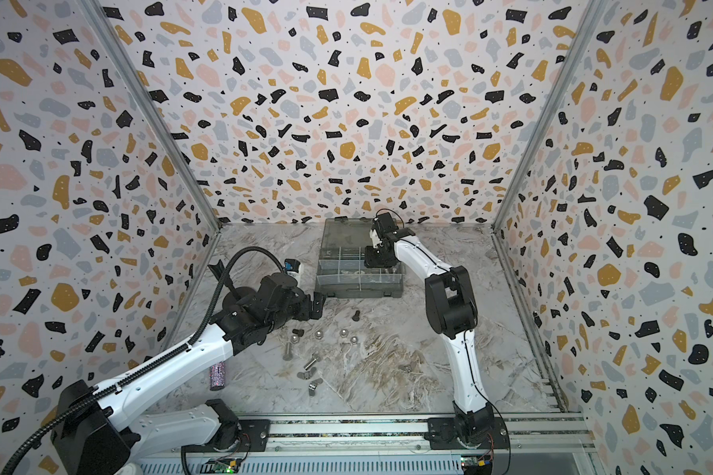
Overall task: Sort the screws and nuts into containers
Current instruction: Place the nut into the container, then pick up the nut from the bottom-center of the table.
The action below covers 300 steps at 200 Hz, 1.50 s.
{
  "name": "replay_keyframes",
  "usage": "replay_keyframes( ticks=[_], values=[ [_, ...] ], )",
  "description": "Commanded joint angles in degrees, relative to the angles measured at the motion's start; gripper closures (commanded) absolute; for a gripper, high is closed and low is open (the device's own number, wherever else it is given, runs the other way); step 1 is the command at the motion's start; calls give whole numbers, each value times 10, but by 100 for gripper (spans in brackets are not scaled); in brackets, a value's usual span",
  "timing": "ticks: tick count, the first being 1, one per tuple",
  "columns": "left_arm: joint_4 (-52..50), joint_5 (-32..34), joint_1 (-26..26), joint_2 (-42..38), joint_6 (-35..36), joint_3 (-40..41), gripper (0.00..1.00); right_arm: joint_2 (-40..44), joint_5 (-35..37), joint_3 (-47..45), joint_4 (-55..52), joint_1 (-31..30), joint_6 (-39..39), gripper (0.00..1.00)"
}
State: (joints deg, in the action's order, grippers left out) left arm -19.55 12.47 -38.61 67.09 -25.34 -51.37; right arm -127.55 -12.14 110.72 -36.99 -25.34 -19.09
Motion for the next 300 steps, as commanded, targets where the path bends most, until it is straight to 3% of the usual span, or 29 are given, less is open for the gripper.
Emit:
replay_keyframes(
  ticks=[1, 36, 64, 112, 150, 218, 246, 300],
  values=[
    [-4, -8, 4, -15, 18, -4, 1, 105, 38, -52, -34, -12, 12, 56],
    [39, -57, -4, -34, -2, 31, 0, 259, 55, -270, -15, -28, -19, 53],
    [66, -60, -49, -32, -19, 56, 0, 382, 78, -432, -18, -52, -57, 52],
    [102, -59, -106, -26, -46, 88, 0, 536, 71, -617, -37, -105, -146, 52],
    [108, -42, -122, -37, -52, 98, 0, 599, 70, -690, -41, -149, -223, 51],
    [115, -38, -124, -43, -51, 109, 1, 667, 31, -780, -12, -170, -309, 50],
    [115, -39, -124, -37, -45, 107, 0, 659, -2, -803, 36, -169, -325, 50],
    [108, -33, -124, -37, -36, 106, 1, 616, 0, -794, 62, -143, -315, 50]
  ],
)
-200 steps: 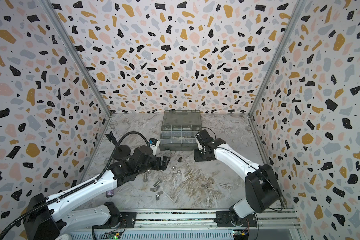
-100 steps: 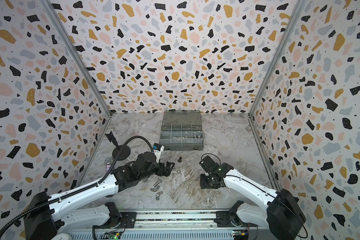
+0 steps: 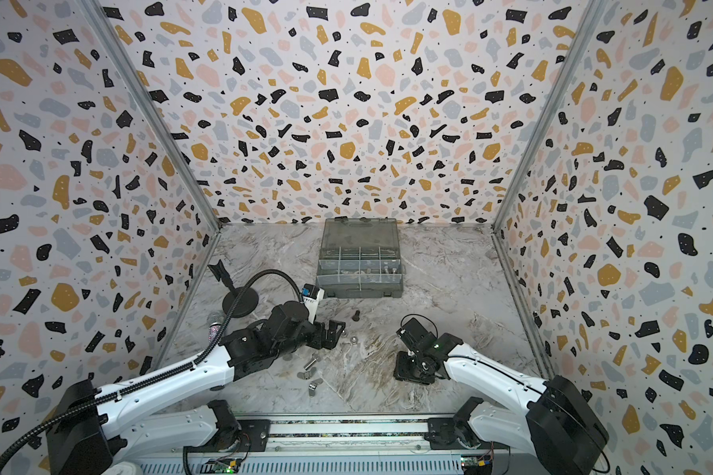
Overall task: Sort the screws and nuts into containers
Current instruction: Pick up the nut from the bottom-center of the table.
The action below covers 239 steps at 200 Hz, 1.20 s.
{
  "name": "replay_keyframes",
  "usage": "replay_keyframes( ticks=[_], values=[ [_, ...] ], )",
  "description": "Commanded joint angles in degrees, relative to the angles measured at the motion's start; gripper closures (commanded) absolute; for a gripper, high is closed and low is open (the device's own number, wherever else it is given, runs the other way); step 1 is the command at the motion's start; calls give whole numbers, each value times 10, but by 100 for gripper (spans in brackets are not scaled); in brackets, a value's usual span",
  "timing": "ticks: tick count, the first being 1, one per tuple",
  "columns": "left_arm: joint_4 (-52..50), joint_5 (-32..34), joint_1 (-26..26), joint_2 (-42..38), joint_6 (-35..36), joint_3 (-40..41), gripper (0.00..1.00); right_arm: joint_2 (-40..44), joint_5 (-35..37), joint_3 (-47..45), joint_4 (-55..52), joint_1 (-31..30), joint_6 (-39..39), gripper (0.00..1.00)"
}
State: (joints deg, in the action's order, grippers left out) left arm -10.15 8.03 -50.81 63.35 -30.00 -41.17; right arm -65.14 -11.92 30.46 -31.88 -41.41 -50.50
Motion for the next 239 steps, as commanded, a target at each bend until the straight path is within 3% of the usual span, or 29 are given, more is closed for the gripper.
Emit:
replay_keyframes(
  ticks=[1, 94, 162, 239],
  values=[
    [14, 12, -2, 0, 11, 4, 0, -8, -3, 8, 12, 18, -1, 50],
    [4, 32, -2, 9, 20, -7, 0, -27, -17, 11, 11, 106, 60, 50],
    [9, 33, -2, 14, 15, -1, 0, -79, 29, 51, -30, 96, 120, 51],
    [8, 42, -2, 7, 7, 7, 0, -128, 51, 53, -30, 49, 124, 60]
  ],
)
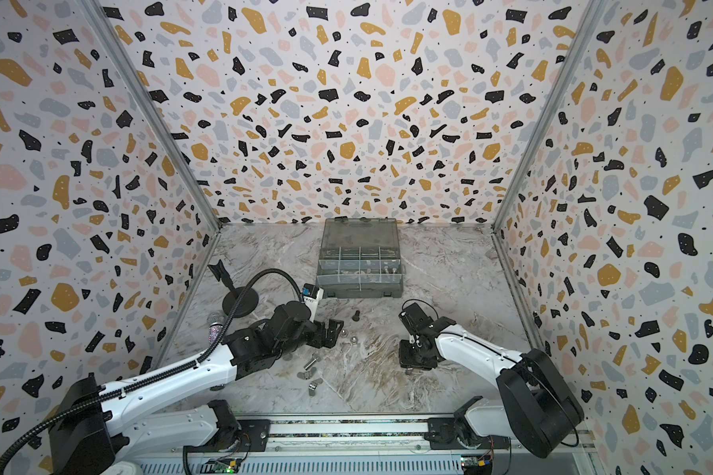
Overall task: Sort the screws and nuts into containers
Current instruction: Pick up the nut from the bottom-center of the table, then place the nut into the container.
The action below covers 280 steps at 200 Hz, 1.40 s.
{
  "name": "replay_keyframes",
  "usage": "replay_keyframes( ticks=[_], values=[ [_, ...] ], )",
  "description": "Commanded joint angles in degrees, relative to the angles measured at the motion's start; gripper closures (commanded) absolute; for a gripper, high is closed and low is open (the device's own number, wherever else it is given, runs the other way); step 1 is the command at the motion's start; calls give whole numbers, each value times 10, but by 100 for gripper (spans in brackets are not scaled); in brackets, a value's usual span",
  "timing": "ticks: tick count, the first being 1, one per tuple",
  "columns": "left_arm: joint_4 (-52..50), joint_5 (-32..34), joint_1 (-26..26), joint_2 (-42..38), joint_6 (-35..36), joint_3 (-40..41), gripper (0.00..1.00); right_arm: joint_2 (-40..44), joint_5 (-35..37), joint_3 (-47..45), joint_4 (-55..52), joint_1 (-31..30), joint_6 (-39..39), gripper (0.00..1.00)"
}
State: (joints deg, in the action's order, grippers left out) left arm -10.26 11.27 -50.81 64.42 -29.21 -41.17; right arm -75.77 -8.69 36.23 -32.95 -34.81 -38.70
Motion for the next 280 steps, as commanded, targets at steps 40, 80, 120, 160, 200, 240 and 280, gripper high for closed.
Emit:
replay_keyframes(
  ticks=[40, 80, 120, 160, 200, 240, 280],
  values=[
    [7, 15, -2, -8, -4, 10, 0, -41, 24, -5, -16, -31, 8, 77],
    [8, 19, -2, -9, -6, 10, 1, -39, 32, -1, -28, -35, 11, 86],
    [-2, 32, -2, -4, 1, -2, 0, -24, 45, 62, -52, -34, 16, 87],
    [-25, 46, 9, -1, 17, -29, 0, -68, 58, 167, -53, -7, 50, 87],
    [-51, 25, 48, 18, 38, -86, 1, -167, 57, 309, -36, 26, 100, 87],
    [-62, 10, 66, 43, 49, -138, 0, -290, 44, 468, -27, 58, 137, 87],
    [-74, 8, 73, 83, 60, -173, 0, -398, 8, 615, -20, 84, 147, 87]
  ],
)
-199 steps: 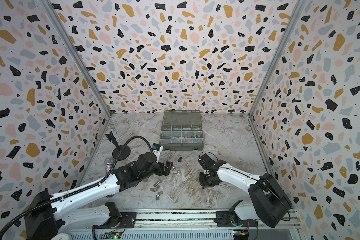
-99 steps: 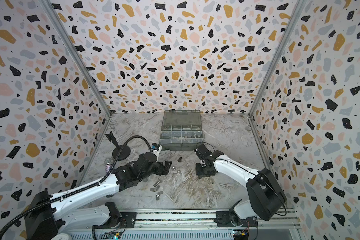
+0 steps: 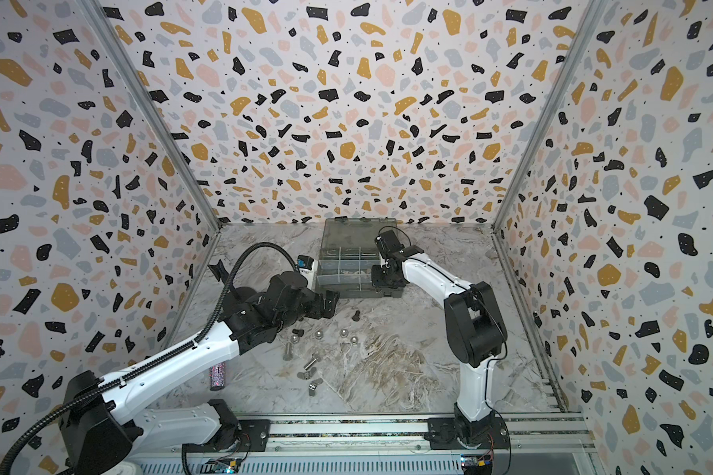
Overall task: Sort the screws and nuts into containers
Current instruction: Place the nut into the container.
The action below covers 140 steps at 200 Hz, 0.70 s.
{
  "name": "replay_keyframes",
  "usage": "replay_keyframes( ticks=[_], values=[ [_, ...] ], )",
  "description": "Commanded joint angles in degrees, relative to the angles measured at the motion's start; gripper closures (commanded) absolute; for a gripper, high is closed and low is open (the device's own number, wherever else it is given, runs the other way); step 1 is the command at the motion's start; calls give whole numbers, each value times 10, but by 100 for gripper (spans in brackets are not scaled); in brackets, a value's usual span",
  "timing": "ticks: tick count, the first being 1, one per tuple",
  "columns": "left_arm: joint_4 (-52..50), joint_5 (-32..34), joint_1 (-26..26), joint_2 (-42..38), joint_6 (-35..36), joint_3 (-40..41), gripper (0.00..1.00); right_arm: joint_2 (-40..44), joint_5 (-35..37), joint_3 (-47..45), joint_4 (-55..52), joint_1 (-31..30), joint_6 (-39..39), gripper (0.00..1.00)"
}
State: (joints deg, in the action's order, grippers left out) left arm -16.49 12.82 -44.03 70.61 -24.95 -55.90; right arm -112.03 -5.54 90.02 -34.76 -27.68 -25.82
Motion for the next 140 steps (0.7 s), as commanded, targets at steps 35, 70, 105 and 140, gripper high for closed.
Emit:
replay_keyframes(
  ticks=[35, 70, 105, 140],
  values=[
    [-14, -13, 11, 49, 21, -42, 0, -110, -48, 177, -6, 23, 21, 87],
    [-14, -23, 22, 70, 24, -48, 0, -166, -70, 237, -12, 33, 20, 87],
    [-12, -27, 35, 76, 25, -45, 1, -182, -79, 246, -12, 33, 21, 87],
    [-10, -34, 43, 79, 24, -41, 1, -181, -78, 245, -14, 33, 37, 69]
  ],
)
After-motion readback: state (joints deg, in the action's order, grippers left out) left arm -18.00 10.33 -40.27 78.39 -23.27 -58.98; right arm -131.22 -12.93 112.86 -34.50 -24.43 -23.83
